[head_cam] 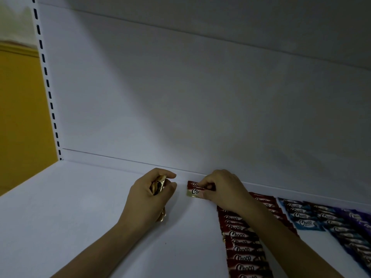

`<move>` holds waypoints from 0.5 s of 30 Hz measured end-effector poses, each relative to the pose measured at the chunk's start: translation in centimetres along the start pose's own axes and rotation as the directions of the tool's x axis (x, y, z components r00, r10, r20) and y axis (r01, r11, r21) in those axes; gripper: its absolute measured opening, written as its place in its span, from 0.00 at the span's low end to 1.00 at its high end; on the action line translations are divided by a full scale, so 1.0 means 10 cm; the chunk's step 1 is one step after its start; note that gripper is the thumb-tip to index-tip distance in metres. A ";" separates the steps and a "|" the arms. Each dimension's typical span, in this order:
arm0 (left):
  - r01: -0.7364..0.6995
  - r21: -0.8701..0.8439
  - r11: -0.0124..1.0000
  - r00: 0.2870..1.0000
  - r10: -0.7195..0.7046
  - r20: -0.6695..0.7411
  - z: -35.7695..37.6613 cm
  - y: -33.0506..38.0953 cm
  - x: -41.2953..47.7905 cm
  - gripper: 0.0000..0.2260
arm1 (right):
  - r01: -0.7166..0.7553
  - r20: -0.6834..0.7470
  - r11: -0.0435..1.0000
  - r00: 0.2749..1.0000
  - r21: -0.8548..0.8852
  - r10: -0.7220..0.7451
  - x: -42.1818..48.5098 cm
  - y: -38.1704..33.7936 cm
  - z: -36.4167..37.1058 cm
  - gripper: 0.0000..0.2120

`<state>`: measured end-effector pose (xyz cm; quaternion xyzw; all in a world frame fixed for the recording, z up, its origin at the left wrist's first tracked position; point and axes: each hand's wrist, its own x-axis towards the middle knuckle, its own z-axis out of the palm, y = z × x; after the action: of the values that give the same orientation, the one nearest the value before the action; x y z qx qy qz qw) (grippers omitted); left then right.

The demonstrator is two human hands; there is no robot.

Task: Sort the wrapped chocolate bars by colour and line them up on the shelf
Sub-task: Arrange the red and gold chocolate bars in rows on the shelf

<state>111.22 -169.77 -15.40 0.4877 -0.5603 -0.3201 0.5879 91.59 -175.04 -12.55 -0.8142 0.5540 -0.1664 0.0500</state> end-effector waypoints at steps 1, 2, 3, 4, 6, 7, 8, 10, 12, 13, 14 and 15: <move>0.001 0.001 1.000 1.000 -0.001 0.002 0.00 0.00 0.00 0.07 | -0.001 -0.003 1.000 1.000 0.006 0.001 0.00 0.00 0.00 0.16; 0.002 0.005 1.000 1.000 -0.002 0.003 0.00 0.00 0.00 0.07 | -0.002 -0.008 1.000 1.000 0.006 0.002 0.00 0.00 -0.01 0.15; 0.003 0.009 1.000 1.000 -0.003 0.003 0.00 0.00 0.00 0.07 | -0.003 -0.015 1.000 1.000 0.002 0.003 0.00 0.00 -0.01 0.13; 0.002 0.011 1.000 1.000 -0.002 0.003 0.00 0.00 0.00 0.07 | -0.001 -0.021 1.000 1.000 0.000 0.001 0.00 0.00 -0.02 0.12; 0.002 0.016 1.000 1.000 -0.002 0.000 0.00 0.01 0.00 0.06 | 0.003 -0.025 1.000 1.000 0.008 -0.003 -0.01 -0.01 -0.02 0.10; 0.002 0.015 1.000 1.000 -0.002 -0.001 0.00 0.01 0.00 0.06 | 0.006 -0.028 1.000 1.000 0.013 -0.005 -0.01 -0.01 -0.02 0.09; 0.005 0.012 1.000 1.000 -0.005 0.000 0.00 0.02 0.00 0.06 | 0.008 -0.031 1.000 0.999 0.014 -0.008 -0.01 -0.02 -0.02 0.09; 0.014 0.017 1.000 1.000 -0.014 0.007 0.00 0.02 0.00 0.06 | 0.013 -0.042 1.000 0.999 0.022 -0.012 -0.01 -0.02 -0.01 0.09; 0.017 0.029 0.999 1.000 -0.018 0.010 -0.01 0.03 0.00 0.05 | 0.014 -0.042 0.999 0.999 0.030 -0.013 -0.02 -0.01 -0.01 0.09; 0.021 0.027 0.999 1.000 -0.022 0.010 -0.01 0.04 0.00 0.06 | 0.013 -0.038 0.999 0.999 0.031 -0.012 -0.02 -0.01 -0.01 0.09; 0.032 0.008 0.999 0.999 -0.032 0.007 0.00 0.06 0.01 0.06 | 0.010 -0.035 0.999 0.999 0.030 -0.009 -0.02 -0.02 -0.02 0.09; 0.062 -0.052 0.997 0.998 -0.063 -0.002 0.00 0.07 0.01 0.07 | 0.009 -0.040 0.999 0.999 0.042 -0.007 -0.03 -0.03 -0.03 0.09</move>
<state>111.17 -169.64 -14.68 0.4901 -0.5352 -0.3519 0.5912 91.68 -174.66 -12.29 -0.8117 0.5479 -0.1945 0.0554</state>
